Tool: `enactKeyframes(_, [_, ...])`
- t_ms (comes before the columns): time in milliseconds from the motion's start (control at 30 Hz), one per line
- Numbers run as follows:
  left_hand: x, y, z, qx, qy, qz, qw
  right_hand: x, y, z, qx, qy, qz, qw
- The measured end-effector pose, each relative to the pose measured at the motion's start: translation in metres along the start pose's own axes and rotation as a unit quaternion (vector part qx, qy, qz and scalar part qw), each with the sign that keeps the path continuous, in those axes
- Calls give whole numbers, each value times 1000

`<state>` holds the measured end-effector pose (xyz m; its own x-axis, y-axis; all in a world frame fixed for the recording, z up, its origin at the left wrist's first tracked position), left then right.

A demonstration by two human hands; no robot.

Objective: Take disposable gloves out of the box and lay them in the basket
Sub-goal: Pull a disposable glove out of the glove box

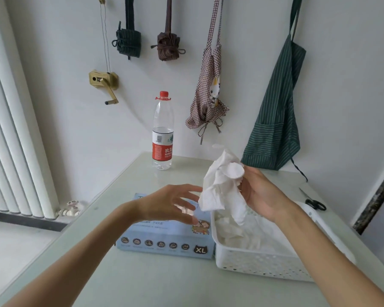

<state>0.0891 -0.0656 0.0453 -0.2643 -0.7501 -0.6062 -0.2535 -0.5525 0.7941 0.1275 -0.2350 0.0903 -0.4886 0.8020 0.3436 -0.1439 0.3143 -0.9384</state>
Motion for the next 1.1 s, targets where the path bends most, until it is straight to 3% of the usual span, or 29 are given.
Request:
enactKeyframes(133, [19, 18, -14, 50, 36, -20, 998, -8, 6, 16, 84, -40, -70, 993])
enactKeyframes(200, [24, 29, -22, 74, 80, 21, 994, -16, 5, 23, 91, -55, -93, 990])
enactKeyframes(333, [9, 37, -24, 62, 173, 117, 976, -55, -4, 33, 30, 30, -21, 999])
enactKeyframes(433, [-6, 43, -32, 17, 178, 122, 976, -87, -9, 41, 32, 143, 140, 979])
enactKeyframes(500, [-6, 54, -43, 2, 144, 48, 988, -103, -19, 50, 44, 227, 301, 925])
enactKeyframes(533, [-4, 62, -48, 5, 128, -8, 992, -102, -25, 51, 42, 224, 354, 907])
enactKeyframes(667, [1, 92, -60, 45, 127, -206, 969, -56, -43, 59, 41, 65, 491, 868])
enactKeyframes(767, [1, 107, -62, 75, 131, -228, 962, -26, -37, 52, -14, 54, 553, 831])
enactKeyframes(900, [2, 105, -58, 66, 100, -156, 980, -35, -38, 38, -114, 108, 513, 844])
enactKeyframes(1000, [1, 92, -54, 50, 81, -157, 983, -48, -42, 42, -45, 84, 412, 906])
enactKeyframes(1033, [1, 90, -53, 51, 83, -162, 982, -49, -40, 44, -6, 61, 408, 911])
enactKeyframes(1100, [3, 93, -55, 57, 96, -165, 980, -51, -37, 45, 48, 23, 472, 880])
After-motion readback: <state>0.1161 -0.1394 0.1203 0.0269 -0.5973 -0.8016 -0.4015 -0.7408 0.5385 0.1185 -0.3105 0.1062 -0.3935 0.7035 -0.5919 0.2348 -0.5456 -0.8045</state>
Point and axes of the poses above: each hand's wrist, its own z-axis away from the middle knuckle, its own x-axis out of the palm, y = z × x, the point moved 6 cm from there along -z, towards the middle knuckle, and after that the axes turned 5 degrees about -z, right-handed, at the moved point
